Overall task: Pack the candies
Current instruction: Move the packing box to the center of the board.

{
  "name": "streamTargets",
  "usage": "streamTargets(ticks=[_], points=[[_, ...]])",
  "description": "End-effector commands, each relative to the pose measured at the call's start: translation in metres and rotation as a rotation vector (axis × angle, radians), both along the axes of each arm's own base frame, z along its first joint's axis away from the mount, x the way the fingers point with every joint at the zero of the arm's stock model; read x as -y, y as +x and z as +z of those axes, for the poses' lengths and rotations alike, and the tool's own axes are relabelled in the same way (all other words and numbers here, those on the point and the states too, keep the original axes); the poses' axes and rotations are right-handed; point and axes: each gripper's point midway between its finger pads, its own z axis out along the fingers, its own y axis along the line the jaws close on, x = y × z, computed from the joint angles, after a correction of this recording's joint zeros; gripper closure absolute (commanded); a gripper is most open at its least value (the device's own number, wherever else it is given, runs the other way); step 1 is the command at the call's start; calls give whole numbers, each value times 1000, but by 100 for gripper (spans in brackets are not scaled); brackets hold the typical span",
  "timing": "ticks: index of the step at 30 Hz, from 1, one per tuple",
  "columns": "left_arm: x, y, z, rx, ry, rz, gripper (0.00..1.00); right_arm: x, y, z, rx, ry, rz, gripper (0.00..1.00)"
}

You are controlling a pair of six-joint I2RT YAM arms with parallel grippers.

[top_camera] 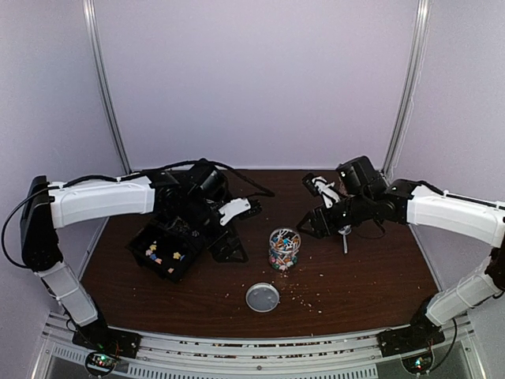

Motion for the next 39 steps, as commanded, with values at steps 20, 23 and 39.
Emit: streamTargets(ticks=[20, 23, 39], points=[[-125, 65, 103, 479, -59, 721, 2, -28, -12, -90, -86, -248, 18, 43], [-124, 64, 97, 452, -119, 760, 2, -39, -1, -87, -68, -241, 13, 44], [-76, 25, 39, 438, -164, 466, 2, -107, 63, -88, 1, -272, 87, 45]])
